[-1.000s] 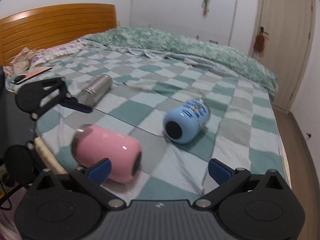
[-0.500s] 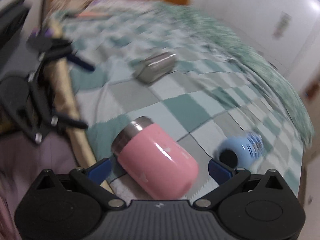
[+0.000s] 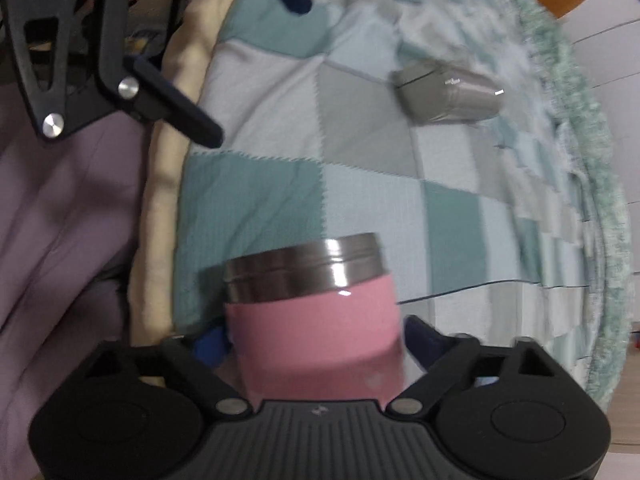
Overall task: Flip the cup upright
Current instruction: 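Rotate the right gripper to turn the pink cup rim-up, then lower the upright pink cup onto the blanket and open the right gripper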
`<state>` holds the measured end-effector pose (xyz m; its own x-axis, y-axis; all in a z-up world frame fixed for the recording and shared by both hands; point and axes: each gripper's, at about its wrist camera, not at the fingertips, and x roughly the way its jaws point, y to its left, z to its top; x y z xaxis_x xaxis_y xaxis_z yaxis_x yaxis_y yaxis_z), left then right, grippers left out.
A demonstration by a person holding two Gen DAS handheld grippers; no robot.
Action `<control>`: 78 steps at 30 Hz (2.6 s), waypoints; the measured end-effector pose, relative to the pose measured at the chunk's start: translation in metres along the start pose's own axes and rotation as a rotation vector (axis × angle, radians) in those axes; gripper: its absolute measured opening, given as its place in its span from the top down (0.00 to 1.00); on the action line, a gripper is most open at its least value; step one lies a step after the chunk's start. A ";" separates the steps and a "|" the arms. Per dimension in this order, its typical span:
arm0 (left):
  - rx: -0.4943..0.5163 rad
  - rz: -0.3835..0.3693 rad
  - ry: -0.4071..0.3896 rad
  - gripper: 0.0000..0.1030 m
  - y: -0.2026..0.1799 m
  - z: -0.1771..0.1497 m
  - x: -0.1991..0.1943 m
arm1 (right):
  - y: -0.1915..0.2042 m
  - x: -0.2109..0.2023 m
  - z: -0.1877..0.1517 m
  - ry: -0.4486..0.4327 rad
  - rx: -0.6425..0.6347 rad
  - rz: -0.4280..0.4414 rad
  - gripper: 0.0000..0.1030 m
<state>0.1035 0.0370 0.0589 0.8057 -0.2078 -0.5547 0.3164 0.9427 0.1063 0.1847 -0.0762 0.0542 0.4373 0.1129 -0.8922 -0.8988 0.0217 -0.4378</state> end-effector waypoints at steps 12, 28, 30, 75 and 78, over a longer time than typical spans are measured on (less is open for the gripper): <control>-0.025 0.018 -0.006 0.00 0.013 0.000 -0.002 | -0.072 0.013 -0.012 0.172 0.719 0.280 0.16; -0.037 -0.002 0.011 0.00 0.018 0.002 0.010 | -0.075 0.006 -0.095 0.021 1.609 0.342 0.17; -0.038 0.003 0.007 0.00 0.019 0.003 0.010 | -0.076 0.006 -0.091 0.032 1.592 0.347 0.16; -0.172 0.044 -0.079 0.00 -0.055 0.044 0.036 | -0.003 -0.011 -0.258 -0.717 1.307 -0.526 0.19; -0.178 0.063 -0.063 0.00 -0.059 0.040 0.041 | 0.008 -0.007 -0.257 -0.774 1.282 -0.577 0.19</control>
<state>0.1375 -0.0376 0.0627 0.8529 -0.1574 -0.4978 0.1751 0.9845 -0.0113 0.1818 -0.3320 0.0287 0.9492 0.2377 -0.2062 -0.2317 0.9713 0.0529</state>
